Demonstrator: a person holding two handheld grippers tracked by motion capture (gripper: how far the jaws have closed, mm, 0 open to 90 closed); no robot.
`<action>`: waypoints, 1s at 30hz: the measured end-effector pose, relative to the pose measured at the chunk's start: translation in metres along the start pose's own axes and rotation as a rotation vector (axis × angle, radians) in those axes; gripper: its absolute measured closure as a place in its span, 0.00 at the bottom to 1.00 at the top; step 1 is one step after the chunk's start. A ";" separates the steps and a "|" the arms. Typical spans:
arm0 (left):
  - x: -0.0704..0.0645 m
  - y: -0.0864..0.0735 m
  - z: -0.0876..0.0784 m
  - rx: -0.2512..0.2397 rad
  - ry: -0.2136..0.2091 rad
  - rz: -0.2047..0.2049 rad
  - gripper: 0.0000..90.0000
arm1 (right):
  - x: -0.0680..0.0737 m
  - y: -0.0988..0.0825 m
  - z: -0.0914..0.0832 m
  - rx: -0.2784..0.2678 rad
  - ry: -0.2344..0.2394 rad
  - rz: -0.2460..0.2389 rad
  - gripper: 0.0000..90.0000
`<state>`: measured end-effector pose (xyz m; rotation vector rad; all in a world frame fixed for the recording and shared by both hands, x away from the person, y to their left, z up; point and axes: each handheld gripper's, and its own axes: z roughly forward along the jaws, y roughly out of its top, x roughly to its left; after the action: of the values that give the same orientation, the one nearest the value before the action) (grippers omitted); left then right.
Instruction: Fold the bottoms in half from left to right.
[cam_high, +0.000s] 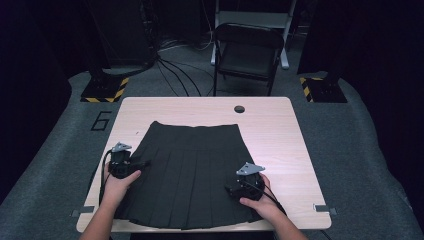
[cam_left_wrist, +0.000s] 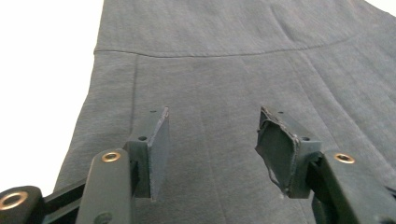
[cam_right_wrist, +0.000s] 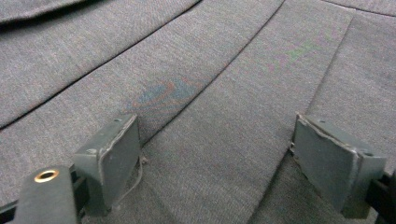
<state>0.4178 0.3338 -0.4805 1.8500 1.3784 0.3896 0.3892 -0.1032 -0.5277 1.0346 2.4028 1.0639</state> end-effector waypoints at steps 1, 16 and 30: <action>0.001 -0.001 0.000 -0.012 0.012 0.000 0.50 | 0.000 0.000 0.000 0.000 0.000 0.001 0.17; 0.026 -0.018 -0.013 0.001 0.093 -0.026 0.54 | 0.000 0.000 0.000 0.000 0.000 0.001 0.17; 0.044 -0.028 -0.011 -0.004 0.132 -0.071 0.51 | 0.000 0.000 0.000 0.000 0.000 0.000 0.17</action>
<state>0.4077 0.3810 -0.5025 1.7932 1.5264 0.4856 0.3892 -0.1032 -0.5278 1.0349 2.4029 1.0644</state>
